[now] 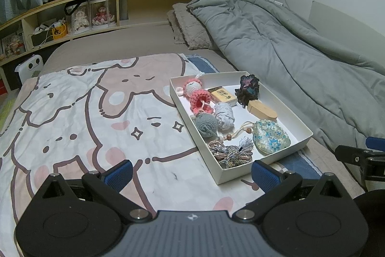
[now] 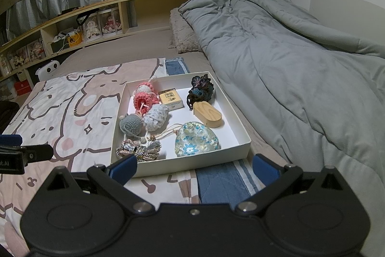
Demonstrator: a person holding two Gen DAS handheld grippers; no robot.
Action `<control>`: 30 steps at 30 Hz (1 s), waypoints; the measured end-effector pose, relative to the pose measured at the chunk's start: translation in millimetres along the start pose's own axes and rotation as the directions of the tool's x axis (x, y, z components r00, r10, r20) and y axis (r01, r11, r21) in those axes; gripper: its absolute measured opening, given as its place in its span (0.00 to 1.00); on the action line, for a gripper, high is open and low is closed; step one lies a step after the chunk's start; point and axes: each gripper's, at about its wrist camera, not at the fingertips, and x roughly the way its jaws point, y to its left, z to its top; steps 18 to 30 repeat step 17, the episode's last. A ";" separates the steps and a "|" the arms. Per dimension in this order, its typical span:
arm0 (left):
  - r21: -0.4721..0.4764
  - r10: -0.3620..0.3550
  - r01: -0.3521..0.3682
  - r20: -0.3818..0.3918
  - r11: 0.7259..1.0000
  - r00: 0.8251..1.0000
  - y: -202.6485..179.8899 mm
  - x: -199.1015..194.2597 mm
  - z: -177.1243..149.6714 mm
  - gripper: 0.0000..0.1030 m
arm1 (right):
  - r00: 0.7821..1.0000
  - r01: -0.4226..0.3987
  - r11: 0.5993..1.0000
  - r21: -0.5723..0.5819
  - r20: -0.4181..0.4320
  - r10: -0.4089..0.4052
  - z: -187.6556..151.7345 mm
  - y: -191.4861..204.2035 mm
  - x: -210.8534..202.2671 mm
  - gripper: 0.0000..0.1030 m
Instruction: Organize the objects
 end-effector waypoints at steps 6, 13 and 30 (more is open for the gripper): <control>0.000 -0.001 0.001 0.001 1.000 1.000 0.0 -0.1 0.1 1.00 | 1.000 0.000 1.000 0.001 0.000 0.000 -0.2 0.5 -0.6 1.00; -0.004 -0.008 0.008 0.001 1.000 1.000 -0.6 0.7 -1.9 1.00 | 1.000 -0.001 1.000 0.002 0.000 0.001 -0.2 0.3 -0.6 1.00; -0.007 -0.006 0.006 0.002 1.000 1.000 -0.7 0.6 -1.9 1.00 | 1.000 0.000 1.000 0.001 0.000 0.000 -0.2 0.0 -0.5 1.00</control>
